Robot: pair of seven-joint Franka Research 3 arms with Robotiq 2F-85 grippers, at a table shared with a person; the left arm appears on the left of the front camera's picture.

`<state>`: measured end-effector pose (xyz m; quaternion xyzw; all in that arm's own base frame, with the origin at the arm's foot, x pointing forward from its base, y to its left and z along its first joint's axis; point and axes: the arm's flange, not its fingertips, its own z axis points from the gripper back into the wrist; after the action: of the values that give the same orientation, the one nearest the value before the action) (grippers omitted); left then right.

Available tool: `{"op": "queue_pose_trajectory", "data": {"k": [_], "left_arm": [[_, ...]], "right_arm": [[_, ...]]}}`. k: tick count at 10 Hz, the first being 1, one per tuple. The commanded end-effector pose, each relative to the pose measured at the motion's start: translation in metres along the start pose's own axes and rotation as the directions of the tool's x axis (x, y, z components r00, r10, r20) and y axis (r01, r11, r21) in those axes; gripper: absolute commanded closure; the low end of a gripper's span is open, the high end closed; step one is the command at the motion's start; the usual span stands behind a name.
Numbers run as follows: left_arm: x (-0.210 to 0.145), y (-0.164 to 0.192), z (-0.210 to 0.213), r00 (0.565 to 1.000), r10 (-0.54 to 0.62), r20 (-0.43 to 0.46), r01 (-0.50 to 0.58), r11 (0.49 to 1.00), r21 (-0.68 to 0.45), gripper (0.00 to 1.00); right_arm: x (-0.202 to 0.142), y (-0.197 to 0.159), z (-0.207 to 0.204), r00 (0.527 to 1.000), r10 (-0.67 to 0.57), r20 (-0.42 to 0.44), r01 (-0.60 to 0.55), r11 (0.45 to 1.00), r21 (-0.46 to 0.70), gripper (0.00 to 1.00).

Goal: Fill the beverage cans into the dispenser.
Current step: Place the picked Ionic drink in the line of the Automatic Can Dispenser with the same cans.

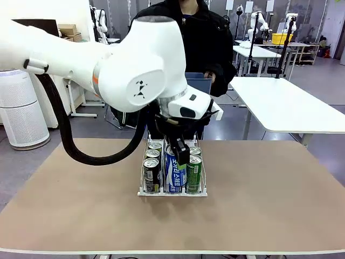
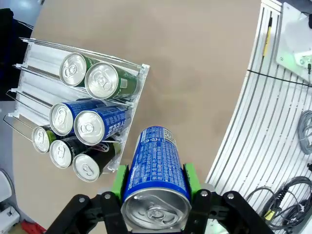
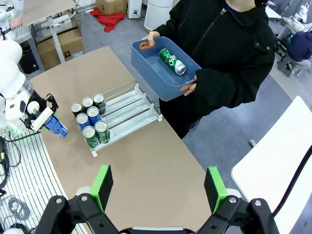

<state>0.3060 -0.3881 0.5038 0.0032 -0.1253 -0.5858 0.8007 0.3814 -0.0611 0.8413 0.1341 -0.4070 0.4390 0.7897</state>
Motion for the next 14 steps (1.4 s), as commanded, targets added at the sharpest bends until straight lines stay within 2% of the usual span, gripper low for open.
{"op": "queue_pose_trajectory", "data": {"k": [1, 4, 5, 8, 9, 11, 14], "left_arm": [[-0.002, 0.003, -0.013, 1.000, -0.010, 0.015, 0.010, 0.999, 0.039, 0.43], [-0.004, 0.003, -0.026, 0.999, -0.022, 0.027, 0.019, 0.995, 0.094, 0.43], [-0.003, 0.004, -0.024, 1.000, -0.022, 0.003, 0.022, 0.999, 0.037, 0.43], [-0.004, 0.004, -0.029, 1.000, -0.031, 0.002, 0.031, 0.998, 0.045, 0.43], [-0.005, 0.007, -0.028, 1.000, -0.008, -0.021, 0.010, 0.995, 0.096, 0.43], [-0.005, 0.022, -0.045, 0.999, 0.029, -0.013, -0.028, 0.996, 0.080, 0.43], [-0.005, 0.029, -0.061, 0.999, 0.049, 0.016, -0.051, 0.991, 0.123, 0.43]], "right_arm": [[0.000, 0.001, 0.000, 1.000, 0.001, 0.001, -0.001, 1.000, 0.002, 0.00], [0.000, 0.001, 0.000, 1.000, 0.001, 0.001, -0.001, 1.000, 0.002, 0.00], [0.000, 0.001, 0.000, 1.000, 0.001, 0.001, -0.001, 1.000, 0.002, 0.00], [0.000, 0.001, 0.000, 1.000, 0.001, 0.001, -0.001, 1.000, 0.002, 0.00], [0.000, 0.001, 0.000, 1.000, 0.001, 0.001, -0.001, 1.000, 0.002, 0.00], [0.000, 0.001, 0.000, 1.000, 0.001, 0.001, -0.001, 1.000, 0.002, 0.00], [0.000, 0.001, 0.000, 1.000, 0.001, 0.001, -0.001, 1.000, 0.002, 0.00]]}}
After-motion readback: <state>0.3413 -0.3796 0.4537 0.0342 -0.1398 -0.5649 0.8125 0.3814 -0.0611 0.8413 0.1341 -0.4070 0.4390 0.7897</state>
